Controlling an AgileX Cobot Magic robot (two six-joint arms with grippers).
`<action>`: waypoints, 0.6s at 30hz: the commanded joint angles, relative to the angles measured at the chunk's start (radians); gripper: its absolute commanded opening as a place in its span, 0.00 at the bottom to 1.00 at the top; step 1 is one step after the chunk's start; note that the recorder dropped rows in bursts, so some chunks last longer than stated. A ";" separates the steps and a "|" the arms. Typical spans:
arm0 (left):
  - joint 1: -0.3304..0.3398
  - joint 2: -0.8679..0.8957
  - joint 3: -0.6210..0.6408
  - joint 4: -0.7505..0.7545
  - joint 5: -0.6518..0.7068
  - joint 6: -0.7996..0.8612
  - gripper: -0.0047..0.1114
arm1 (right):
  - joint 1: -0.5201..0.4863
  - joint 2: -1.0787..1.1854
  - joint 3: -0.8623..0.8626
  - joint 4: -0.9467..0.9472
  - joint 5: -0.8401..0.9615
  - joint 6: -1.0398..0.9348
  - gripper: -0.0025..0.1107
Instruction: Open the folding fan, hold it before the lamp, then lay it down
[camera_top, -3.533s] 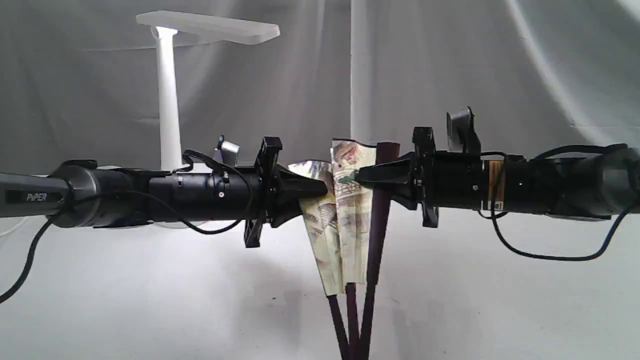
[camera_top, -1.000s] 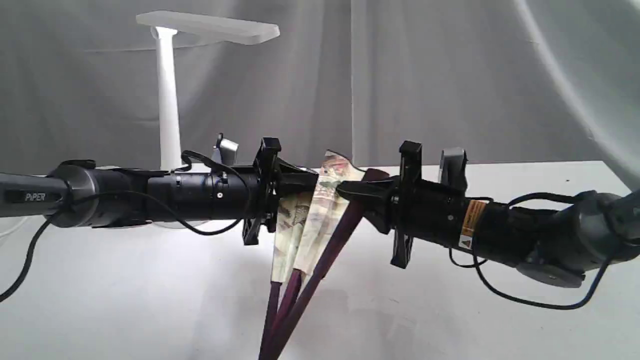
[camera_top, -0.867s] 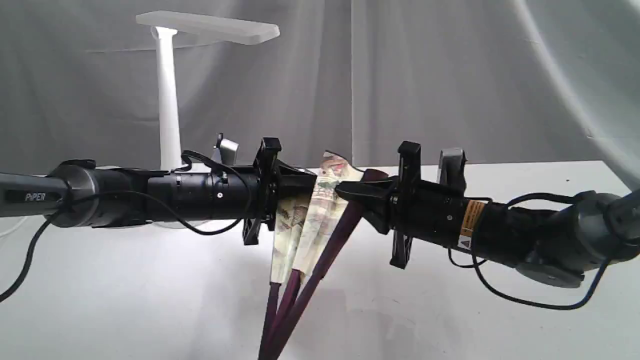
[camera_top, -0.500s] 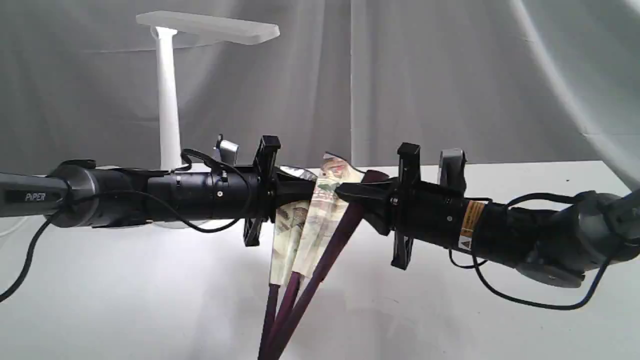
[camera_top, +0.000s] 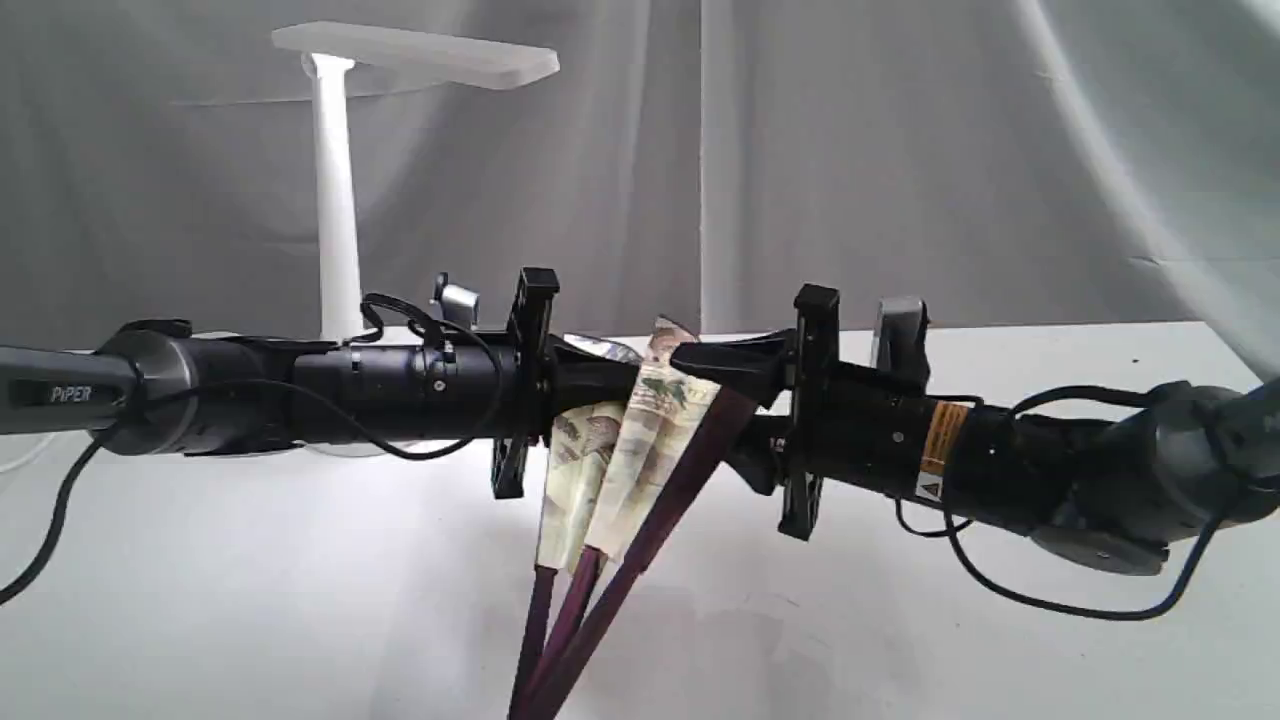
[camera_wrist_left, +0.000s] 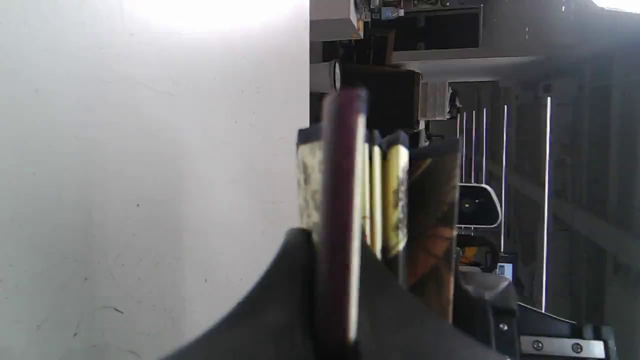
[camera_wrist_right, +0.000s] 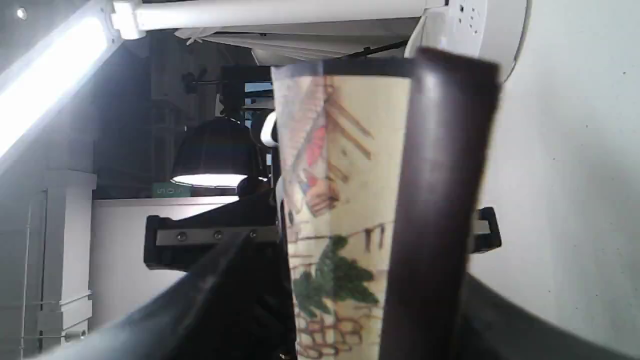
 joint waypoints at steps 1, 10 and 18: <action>-0.004 -0.011 -0.002 -0.004 0.024 -0.022 0.04 | -0.003 -0.015 -0.005 -0.010 -0.015 -0.004 0.51; -0.004 -0.011 -0.002 -0.004 0.012 -0.052 0.04 | -0.061 -0.015 -0.005 -0.108 -0.015 -0.004 0.54; -0.004 -0.011 -0.002 -0.004 -0.030 -0.059 0.04 | -0.075 -0.015 -0.005 -0.133 -0.015 -0.004 0.54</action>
